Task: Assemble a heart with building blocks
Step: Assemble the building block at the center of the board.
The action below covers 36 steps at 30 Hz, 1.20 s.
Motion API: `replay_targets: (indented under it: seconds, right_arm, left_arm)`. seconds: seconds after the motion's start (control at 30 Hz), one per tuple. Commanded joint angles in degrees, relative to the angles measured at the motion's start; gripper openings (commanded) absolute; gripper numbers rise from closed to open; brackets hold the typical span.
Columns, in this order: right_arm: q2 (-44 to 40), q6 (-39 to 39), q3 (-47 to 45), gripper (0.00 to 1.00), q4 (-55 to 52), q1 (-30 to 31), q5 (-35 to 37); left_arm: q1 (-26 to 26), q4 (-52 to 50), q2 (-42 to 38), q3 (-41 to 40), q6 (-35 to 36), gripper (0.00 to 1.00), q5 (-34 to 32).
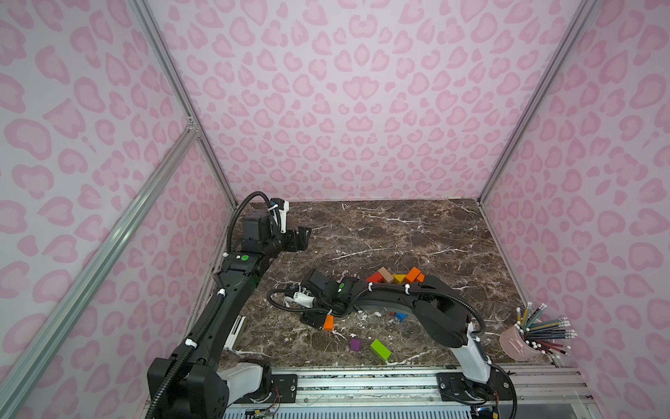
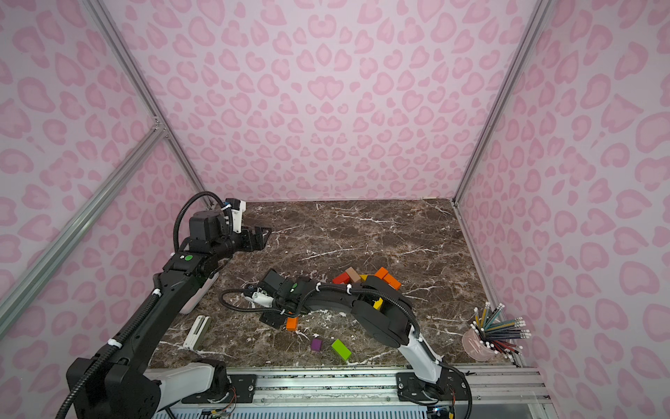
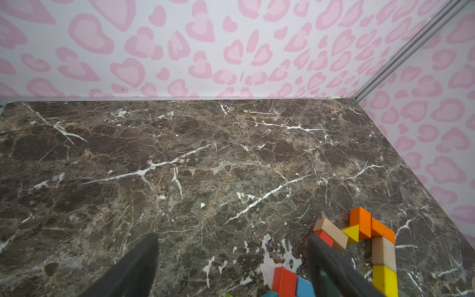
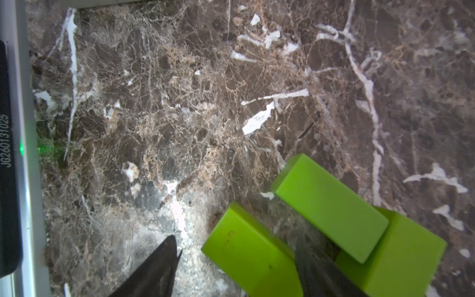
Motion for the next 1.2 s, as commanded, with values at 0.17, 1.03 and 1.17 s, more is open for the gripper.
replay_targets:
  seconds: [0.17,1.03,1.17]
  right_arm:
    - [-1.91,-0.70,-2.34,0.71,-0.74,0.06,2.67]
    - [-2.57,18.58,-3.48,0.39,-1.94,5.38,13.61]
    - [-2.90,23.00,-3.56,0.38,-2.74,5.54,14.36]
  left_arm:
    - [0.20,2.34,-0.34,-0.10,0.48,0.92,0.64]
    - [0.29,2.53,-0.82,-0.25,0.45,0.92,1.05]
    - [0.26,2.57,-0.86,-0.27,0.39,0.92,1.06]
